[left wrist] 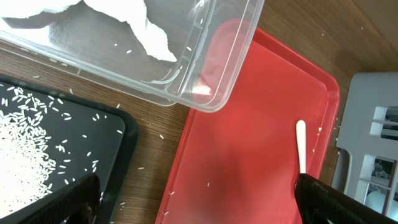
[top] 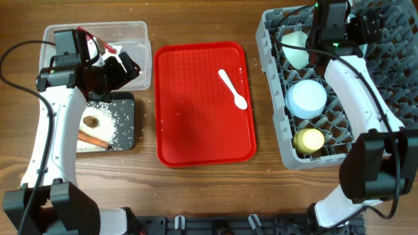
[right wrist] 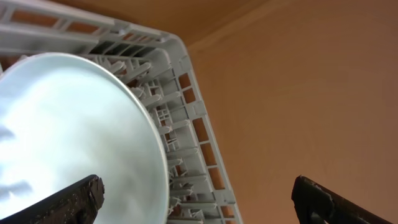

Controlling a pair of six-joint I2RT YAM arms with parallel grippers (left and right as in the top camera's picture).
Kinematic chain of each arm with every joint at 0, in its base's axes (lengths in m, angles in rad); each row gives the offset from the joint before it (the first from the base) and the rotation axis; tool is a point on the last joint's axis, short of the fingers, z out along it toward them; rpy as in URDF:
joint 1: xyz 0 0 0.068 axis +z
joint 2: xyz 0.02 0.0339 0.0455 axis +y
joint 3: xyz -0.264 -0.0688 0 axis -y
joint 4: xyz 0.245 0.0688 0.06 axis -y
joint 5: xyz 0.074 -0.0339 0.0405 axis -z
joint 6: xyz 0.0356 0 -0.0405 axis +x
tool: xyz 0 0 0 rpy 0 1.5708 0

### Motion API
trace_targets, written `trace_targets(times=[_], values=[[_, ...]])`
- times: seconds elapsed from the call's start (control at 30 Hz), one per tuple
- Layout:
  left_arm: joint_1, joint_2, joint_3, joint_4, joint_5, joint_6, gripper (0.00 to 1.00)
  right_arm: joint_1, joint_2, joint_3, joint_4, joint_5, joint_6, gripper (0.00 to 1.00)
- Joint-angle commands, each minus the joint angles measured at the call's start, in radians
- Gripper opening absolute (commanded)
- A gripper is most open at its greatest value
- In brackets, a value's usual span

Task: Sort waste into correct bins and load items into the dishwasher rack
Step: 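Lift the plate and stand it upright in the rack's back slots, then move the right gripper to the white spoon and grasp its handle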

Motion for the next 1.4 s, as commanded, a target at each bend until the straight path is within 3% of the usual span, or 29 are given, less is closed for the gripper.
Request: trace_targets(times=[0.0, 0.07, 0.17, 0.27, 0.37, 0.47, 0.63, 0.77, 1.0, 1.17, 1.37], values=[[0.001, -0.022, 0.002, 0.000, -0.006, -0.005, 1.00, 0.082, -0.145, 0.008, -0.043, 0.003, 0.133, 1.00], [0.001, -0.022, 0.002, 0.000, -0.006, -0.005, 1.00, 0.187, -0.216, 0.008, -0.158, -0.167, 0.222, 1.00], [0.001, -0.022, 0.002, 0.000, -0.006, -0.005, 1.00, 0.362, -0.234, 0.008, -0.333, -0.637, 0.435, 1.00], [0.001, -0.022, 0.002, 0.000, -0.005, -0.005, 1.00, 0.415, -0.150, 0.008, -0.400, -0.984, 0.552, 1.00], [0.001, -0.022, 0.002, 0.000, -0.005, -0.005, 1.00, 0.417, -0.058, 0.002, -0.420, -1.164, 0.594, 1.00], [0.001, -0.022, 0.002, 0.000, -0.006, -0.005, 1.00, 0.417, 0.038, 0.002, -0.405, -1.147, 0.591, 0.98], [0.001, -0.022, 0.002, 0.000, -0.006, -0.005, 1.00, 0.416, 0.192, 0.002, -0.407, -1.062, 0.571, 0.77], [0.001, -0.022, 0.002, 0.000, -0.005, -0.005, 1.00, 0.414, 0.315, 0.002, -0.409, -1.014, 0.566, 0.75], [0.001, -0.022, 0.002, 0.000, -0.006, -0.005, 1.00, 0.394, 0.324, 0.002, -0.387, -0.996, 0.566, 0.74], [0.001, -0.022, 0.002, 0.001, -0.005, -0.005, 1.00, 0.394, 0.320, 0.097, -0.256, -1.040, 0.550, 0.73], [0.001, -0.022, 0.002, 0.000, -0.006, -0.005, 1.00, 0.399, 0.333, 0.195, -0.093, -1.063, 0.554, 0.65]])
